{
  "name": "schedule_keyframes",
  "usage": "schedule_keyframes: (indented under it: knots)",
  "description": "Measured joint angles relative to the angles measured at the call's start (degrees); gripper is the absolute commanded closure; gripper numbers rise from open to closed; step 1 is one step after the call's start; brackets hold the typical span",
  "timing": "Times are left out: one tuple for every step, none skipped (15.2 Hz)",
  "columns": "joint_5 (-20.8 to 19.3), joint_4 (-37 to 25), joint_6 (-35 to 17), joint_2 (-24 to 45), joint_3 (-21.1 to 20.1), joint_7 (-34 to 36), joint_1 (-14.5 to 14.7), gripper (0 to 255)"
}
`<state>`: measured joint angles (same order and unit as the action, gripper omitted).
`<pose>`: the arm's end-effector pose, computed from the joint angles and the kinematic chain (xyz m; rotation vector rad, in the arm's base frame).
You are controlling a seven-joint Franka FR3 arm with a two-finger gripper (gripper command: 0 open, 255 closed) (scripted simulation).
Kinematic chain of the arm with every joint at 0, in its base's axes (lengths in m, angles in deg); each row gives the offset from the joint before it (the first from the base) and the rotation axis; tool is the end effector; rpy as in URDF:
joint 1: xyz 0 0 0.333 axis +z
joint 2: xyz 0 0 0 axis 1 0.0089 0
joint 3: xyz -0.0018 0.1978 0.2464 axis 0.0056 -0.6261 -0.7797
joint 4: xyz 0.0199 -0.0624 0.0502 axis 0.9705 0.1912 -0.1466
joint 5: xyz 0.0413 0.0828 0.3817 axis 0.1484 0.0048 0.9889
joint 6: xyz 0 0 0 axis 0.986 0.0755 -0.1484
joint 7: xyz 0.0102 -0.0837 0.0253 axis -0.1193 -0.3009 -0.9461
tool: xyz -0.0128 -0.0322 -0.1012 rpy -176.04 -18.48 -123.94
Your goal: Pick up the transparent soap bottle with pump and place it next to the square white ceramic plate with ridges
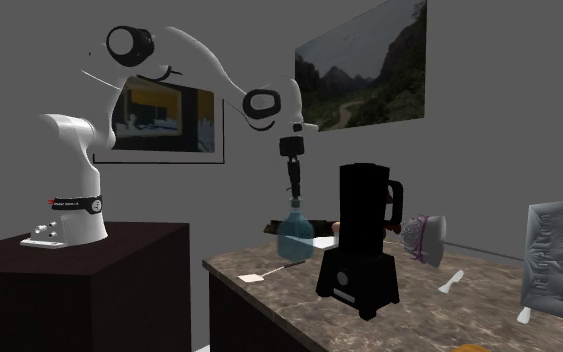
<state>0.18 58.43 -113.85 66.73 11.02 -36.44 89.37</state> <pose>0.6784 0.0226 0.3180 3.0719 0.0966 0.1503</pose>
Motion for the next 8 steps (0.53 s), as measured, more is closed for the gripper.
schedule_keyframes:
  knots:
    - [0.07,-0.42,0.71,-0.29,-0.03,-0.12,-0.03,255]
    - [0.11,-0.54,1.27,-0.74,-0.06,-0.12,-0.01,255]
    - [0.17,-0.31,1.74,-1.42,-0.10,-0.18,-0.02,255]
    - [0.22,-0.80,2.37,-1.58,-0.12,-0.21,-0.01,255]
    - [0.28,-0.96,3.00,-2.04,-0.16,-0.27,-0.02,255]
    - [0.35,-1.41,3.67,-2.28,-0.18,-0.41,-0.07,255]
    - [0.40,-1.53,4.16,-2.65,-0.19,-0.50,-0.10,255]
    - [0.45,-2.00,4.82,-2.84,-0.20,-0.58,-0.12,255]
